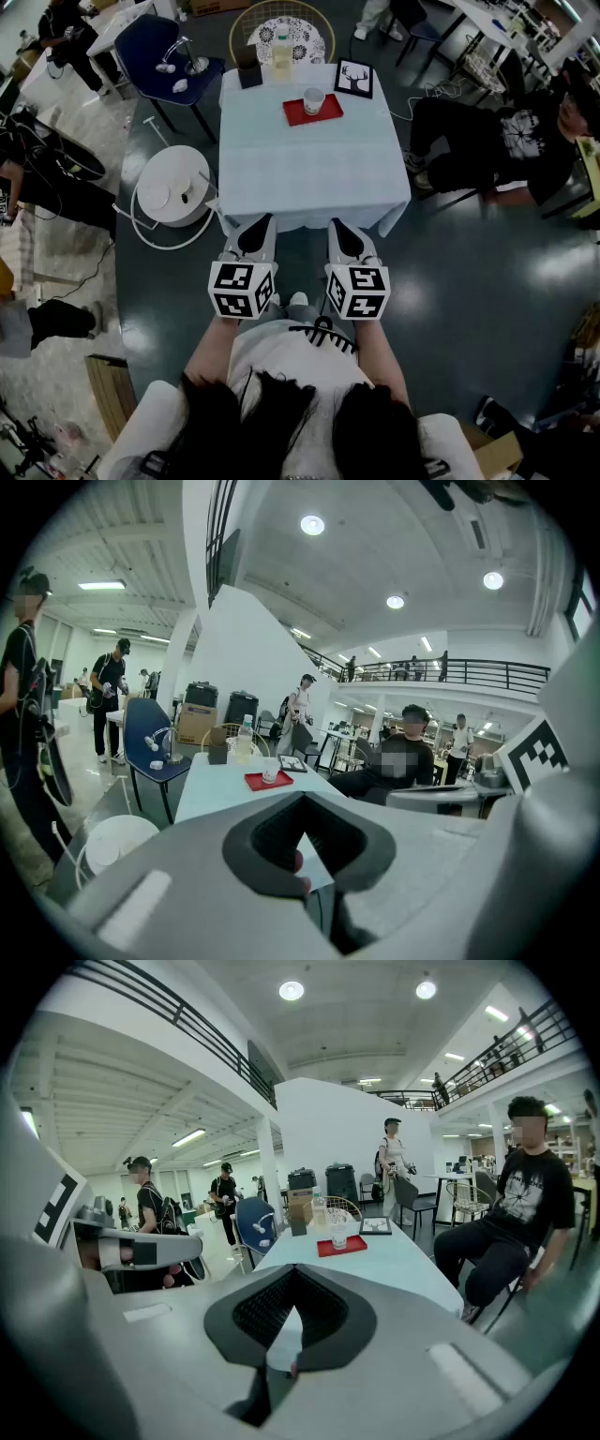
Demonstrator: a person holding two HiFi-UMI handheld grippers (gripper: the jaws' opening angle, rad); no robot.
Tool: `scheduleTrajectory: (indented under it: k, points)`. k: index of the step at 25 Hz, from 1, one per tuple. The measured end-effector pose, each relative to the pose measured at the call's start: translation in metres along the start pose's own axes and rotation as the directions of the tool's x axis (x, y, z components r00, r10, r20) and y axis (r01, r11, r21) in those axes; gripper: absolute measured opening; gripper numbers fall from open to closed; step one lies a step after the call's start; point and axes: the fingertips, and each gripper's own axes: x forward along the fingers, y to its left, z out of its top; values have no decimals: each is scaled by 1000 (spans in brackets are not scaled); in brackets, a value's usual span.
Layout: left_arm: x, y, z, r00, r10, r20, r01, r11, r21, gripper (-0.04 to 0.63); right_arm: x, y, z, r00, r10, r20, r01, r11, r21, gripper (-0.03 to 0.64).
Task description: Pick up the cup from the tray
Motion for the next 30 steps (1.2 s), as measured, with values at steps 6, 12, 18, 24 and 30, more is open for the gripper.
scheduleTrajectory:
  k: [6, 12, 18, 24, 30]
  points:
    - [3, -4, -3, 1000, -15, -14, 15, 1000, -4, 0, 1, -3, -3, 1000, 2, 0, -2, 1000, -1, 25]
    - [5, -12, -4, 1000, -7, -11, 7, 1000, -4, 0, -2, -11, -7, 1000, 0, -4, 0, 1000, 9, 23]
    - [10, -14, -1, 1000, 16, 3, -16, 1000, -21, 0, -1, -24, -4, 1000, -17, 4, 17, 1000, 15, 23]
    - [12, -20, -2, 999, 34, 1, -34, 999, -10, 0, 1, -35, -1, 1000, 13, 27, -15, 998, 68, 28]
    - [21, -6, 2, 999, 46, 8, -46, 999, -4, 0, 17, -21, 7, 991, 123, 50, -127, 990, 68, 235]
